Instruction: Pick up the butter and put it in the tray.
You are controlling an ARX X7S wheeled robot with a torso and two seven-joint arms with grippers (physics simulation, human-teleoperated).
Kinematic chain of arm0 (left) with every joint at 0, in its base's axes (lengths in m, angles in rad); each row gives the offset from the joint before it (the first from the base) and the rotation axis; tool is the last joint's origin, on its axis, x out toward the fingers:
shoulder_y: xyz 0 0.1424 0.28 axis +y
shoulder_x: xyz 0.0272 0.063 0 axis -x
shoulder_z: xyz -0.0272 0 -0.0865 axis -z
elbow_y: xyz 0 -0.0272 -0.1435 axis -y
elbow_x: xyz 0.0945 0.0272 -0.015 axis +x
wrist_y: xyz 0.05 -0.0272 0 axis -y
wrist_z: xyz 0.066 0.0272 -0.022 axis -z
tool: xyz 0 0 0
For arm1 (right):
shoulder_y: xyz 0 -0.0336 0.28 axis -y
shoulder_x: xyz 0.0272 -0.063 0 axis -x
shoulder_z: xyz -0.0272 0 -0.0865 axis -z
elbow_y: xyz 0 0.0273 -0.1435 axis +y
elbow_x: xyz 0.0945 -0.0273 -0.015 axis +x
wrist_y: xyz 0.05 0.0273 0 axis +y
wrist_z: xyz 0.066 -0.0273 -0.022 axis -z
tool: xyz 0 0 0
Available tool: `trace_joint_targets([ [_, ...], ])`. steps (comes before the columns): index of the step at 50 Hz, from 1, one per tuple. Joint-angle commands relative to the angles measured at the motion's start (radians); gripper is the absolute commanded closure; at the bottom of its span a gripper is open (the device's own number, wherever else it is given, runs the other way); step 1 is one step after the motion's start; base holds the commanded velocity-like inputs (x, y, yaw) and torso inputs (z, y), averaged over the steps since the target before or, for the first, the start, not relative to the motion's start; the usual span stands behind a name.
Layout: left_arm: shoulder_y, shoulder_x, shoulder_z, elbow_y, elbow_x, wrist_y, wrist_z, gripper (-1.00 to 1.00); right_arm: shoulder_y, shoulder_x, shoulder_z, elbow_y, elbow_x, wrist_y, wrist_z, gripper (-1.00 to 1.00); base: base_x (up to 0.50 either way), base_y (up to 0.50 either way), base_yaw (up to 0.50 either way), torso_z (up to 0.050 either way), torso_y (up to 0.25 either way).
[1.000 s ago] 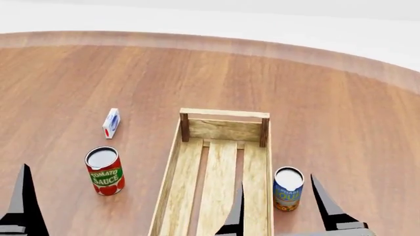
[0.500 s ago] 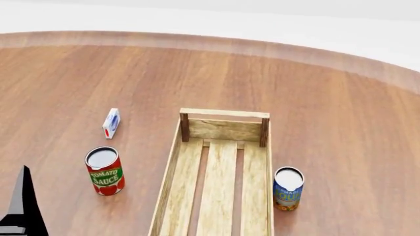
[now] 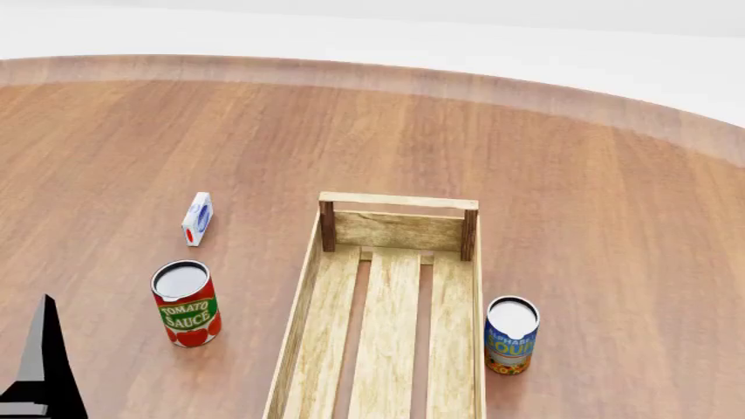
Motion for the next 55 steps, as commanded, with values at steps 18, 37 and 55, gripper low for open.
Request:
trace_joint_targets([
  [18,-0.001,-0.009,0.006,0.009,-0.017,-0.005,-0.015,-1.0,0.204,0.145,-0.092,0.017,0.056,0.314,-0.046,-1.0,0.0,0.0,0.0,0.0,0.0],
  [37,0.004,-0.012,0.027,-0.011,-0.01,0.012,-0.012,-1.0,0.472,0.208,-0.242,-0.011,0.043,0.592,-0.116,-1.0,0.0,0.0,0.0,0.0,0.0],
  [55,0.003,-0.015,0.034,-0.015,-0.015,0.018,-0.017,-1.0,0.669,0.196,-0.392,-0.011,-0.014,0.727,-0.219,-1.0,0.0,0.0,0.0,0.0,0.0],
])
